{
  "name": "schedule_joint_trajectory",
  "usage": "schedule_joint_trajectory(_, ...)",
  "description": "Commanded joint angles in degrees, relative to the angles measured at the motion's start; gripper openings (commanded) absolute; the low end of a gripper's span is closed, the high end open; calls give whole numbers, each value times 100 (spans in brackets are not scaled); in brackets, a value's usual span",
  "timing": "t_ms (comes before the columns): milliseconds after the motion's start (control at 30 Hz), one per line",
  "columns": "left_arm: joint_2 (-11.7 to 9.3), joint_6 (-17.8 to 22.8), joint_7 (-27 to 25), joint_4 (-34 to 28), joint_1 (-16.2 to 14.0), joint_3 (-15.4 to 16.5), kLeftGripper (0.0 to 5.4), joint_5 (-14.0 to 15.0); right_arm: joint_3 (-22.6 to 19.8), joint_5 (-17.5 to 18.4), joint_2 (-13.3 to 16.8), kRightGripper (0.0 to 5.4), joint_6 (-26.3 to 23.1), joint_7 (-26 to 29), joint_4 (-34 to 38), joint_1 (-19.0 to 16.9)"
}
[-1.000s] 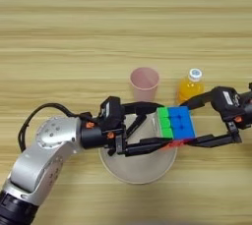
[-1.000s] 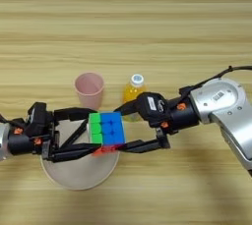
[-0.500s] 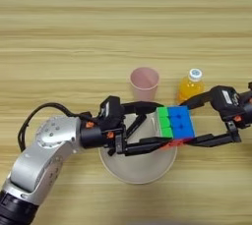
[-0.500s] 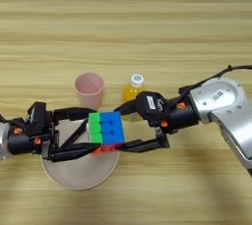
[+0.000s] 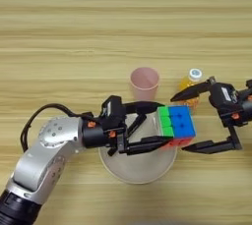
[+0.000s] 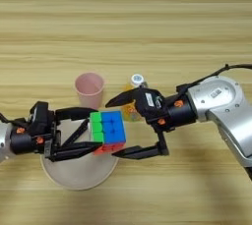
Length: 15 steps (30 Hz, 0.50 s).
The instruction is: Move the objects on the table
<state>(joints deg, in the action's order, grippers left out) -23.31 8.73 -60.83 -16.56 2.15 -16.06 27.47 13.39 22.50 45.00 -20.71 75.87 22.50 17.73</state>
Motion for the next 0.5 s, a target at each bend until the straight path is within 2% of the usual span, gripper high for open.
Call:
schedule_joint_trajectory(33,-22,-61,-7,97,102,47,327,-64,-110,119,39,540,-13,8,24,130)
schedule_joint_trajectory(200,-72,-162,57,135,59,304,327,-7,-247,248,20,540,-10,-63,36,119)
schedule_joint_trajectory(300,-101,-197,115,-1,-11,610,327,153,-365,308,11,540,10,-114,24,113)
schedule_joint_trajectory(500,-249,-318,332,-263,-214,1507,327,464,-754,529,-51,540,45,-341,-6,27)
